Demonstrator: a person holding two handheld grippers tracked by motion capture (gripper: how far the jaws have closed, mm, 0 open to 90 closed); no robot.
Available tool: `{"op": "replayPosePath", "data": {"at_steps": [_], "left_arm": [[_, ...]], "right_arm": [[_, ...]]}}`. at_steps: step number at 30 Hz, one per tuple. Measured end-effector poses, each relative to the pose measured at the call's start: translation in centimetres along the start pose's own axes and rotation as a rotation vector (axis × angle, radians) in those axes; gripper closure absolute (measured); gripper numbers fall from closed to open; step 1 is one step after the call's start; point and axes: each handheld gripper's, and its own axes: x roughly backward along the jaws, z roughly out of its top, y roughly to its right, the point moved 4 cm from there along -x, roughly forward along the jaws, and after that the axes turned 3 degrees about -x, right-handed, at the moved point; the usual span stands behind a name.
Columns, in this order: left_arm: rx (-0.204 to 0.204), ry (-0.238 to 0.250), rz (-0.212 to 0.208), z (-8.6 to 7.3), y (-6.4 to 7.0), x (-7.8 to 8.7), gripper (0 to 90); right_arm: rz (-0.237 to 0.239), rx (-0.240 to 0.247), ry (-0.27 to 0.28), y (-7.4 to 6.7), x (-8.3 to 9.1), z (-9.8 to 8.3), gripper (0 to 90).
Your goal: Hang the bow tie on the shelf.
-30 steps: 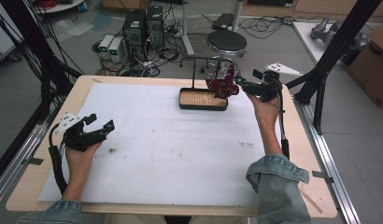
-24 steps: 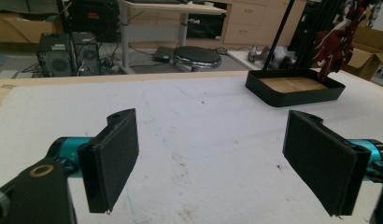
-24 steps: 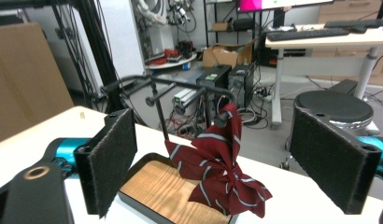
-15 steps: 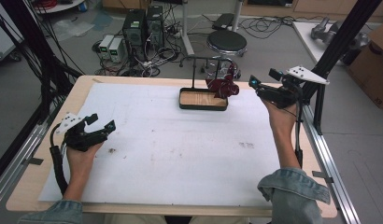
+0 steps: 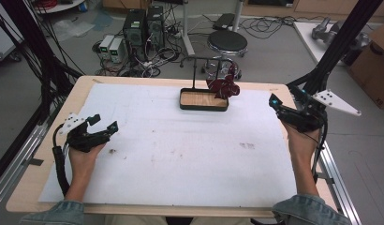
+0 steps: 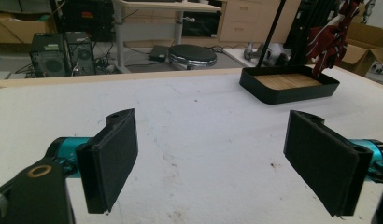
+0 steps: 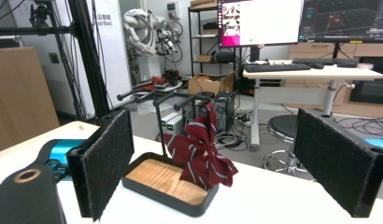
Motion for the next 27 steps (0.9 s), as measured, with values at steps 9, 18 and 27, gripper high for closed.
{"op": "replayPosePath", "data": {"at_steps": [9, 18, 27], "left_arm": [[-0.008, -0.003, 0.007, -0.1, 0.1, 0.2, 18.0], [-0.013, 0.001, 0.005, 0.0, 0.1, 0.2, 17.9], [-0.015, -0.006, 0.003, -0.1, 0.2, 0.1, 17.9]], "right_arm": [[-0.023, -0.014, 0.058, 0.0, 3.1, -2.8, 11.6], [-0.034, 0.028, 0.063, -1.3, 4.2, -6.5, 11.2], [-0.046, 0.015, 0.02, -1.9, 4.3, -10.7, 11.2]]}}
